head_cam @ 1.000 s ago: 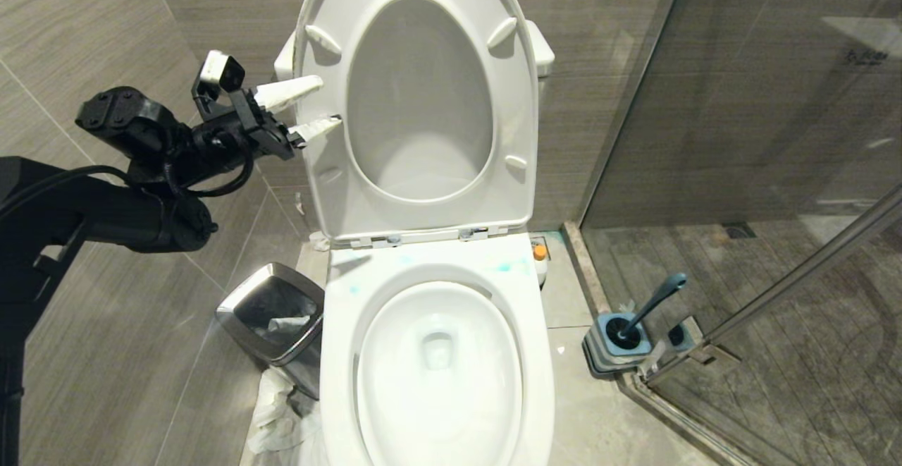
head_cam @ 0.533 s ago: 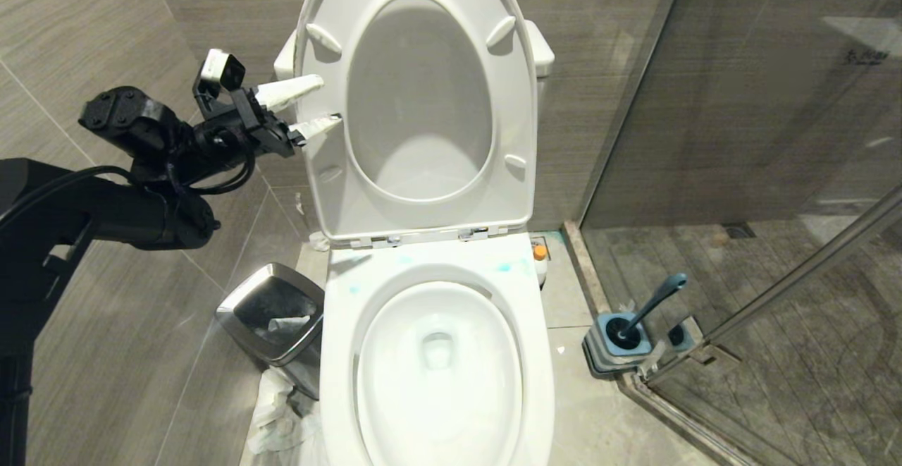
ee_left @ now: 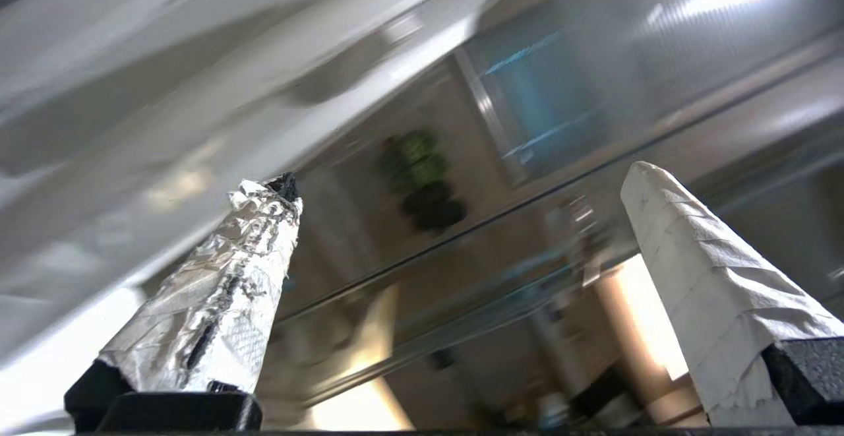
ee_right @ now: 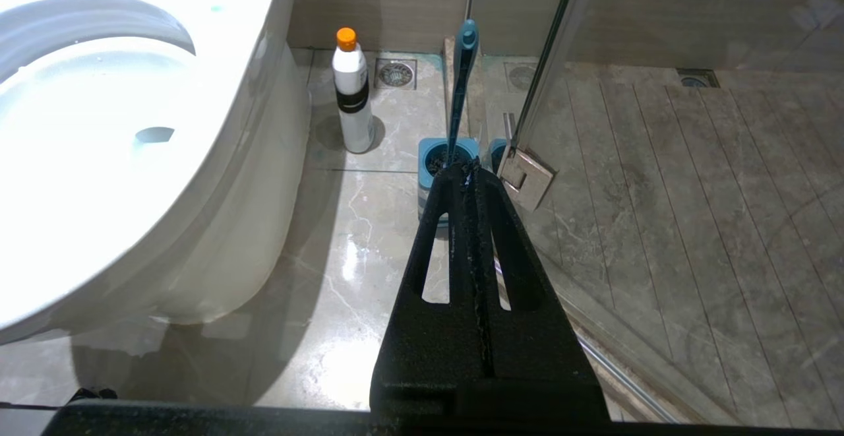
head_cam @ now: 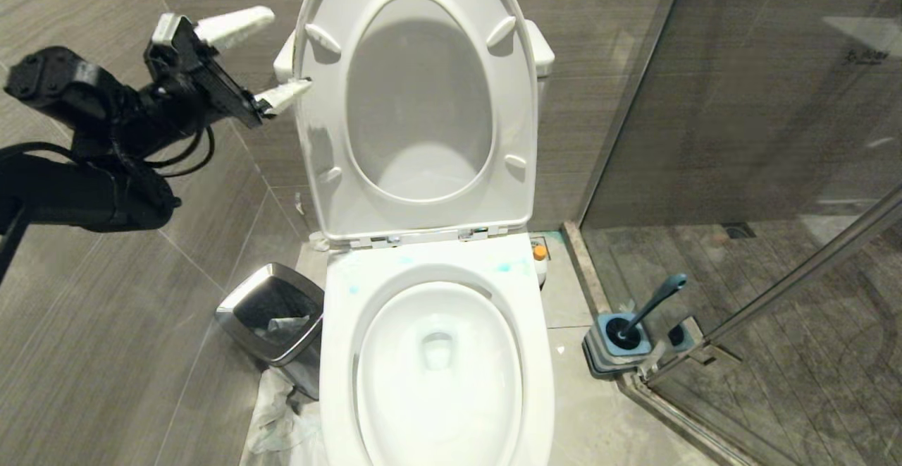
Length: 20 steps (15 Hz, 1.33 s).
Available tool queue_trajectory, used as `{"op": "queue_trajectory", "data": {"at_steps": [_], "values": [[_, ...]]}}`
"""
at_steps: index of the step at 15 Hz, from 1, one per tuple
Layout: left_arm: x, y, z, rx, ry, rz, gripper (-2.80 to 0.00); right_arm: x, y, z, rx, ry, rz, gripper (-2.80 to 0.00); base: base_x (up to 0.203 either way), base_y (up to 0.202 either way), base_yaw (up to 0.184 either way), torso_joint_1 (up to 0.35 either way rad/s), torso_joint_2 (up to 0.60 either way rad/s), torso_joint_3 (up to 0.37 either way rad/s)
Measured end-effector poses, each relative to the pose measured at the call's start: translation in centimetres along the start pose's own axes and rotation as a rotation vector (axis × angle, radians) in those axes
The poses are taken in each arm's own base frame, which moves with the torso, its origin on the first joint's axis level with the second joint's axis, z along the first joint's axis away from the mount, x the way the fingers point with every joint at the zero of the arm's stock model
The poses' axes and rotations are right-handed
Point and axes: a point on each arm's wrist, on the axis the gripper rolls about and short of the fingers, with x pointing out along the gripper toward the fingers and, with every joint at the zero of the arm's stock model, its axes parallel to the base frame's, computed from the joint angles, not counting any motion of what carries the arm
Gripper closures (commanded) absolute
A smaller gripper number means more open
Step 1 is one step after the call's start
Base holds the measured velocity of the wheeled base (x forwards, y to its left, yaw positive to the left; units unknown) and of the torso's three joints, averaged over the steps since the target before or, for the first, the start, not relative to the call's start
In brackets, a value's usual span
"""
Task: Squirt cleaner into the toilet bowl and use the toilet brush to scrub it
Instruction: Use the left hand to lift the toilet lid slightly, then pour in the cleaning agent
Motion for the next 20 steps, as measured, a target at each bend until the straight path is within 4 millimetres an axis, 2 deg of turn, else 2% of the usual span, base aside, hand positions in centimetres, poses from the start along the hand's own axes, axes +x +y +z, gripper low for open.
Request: {"op": "queue_trajectory", "data": {"at_steps": [5,8,10,14,16,18,20], "values": [[-2.9,-7.7,2.2,-0.386,-0.094,-0.011,-2.8,0.0,0.0,0.0,0.0,0.001,0.0,0.0,0.0,0.0,0.0,0.0,0.0,0.0],[-4.5,-10.2,3.2,-0.664,-0.171,0.019,-2.8,0.0,0.0,0.0,0.0,0.0,0.0,0.0,0.0,0.0,0.0,0.0,0.0,0.0],[-5.1,-10.8,3.5,-0.772,-0.228,0.066,-2.8,0.0,0.0,0.0,0.0,0.0,0.0,0.0,0.0,0.0,0.0,0.0,0.0,0.0],[-5.7,-11.3,2.5,-0.805,-0.282,0.166,-2.8,0.0,0.0,0.0,0.0,0.001,0.0,0.0,0.0,0.0,0.0,0.0,0.0,0.0],[-5.5,-10.9,1.8,-0.969,-0.339,0.208,-2.8,0.0,0.0,0.0,0.0,0.0,0.0,0.0,0.0,0.0,0.0,0.0,0.0,0.0],[-4.6,-10.6,0.4,-1.22,-0.37,0.259,-2.8,0.0,0.0,0.0,0.0,0.0,0.0,0.0,0.0,0.0,0.0,0.0,0.0,0.0],[-3.8,-11.0,-1.2,-1.309,-0.354,0.319,-2.8,0.0,0.0,0.0,0.0,0.0,0.0,0.0,0.0,0.0,0.0,0.0,0.0,0.0]]}}
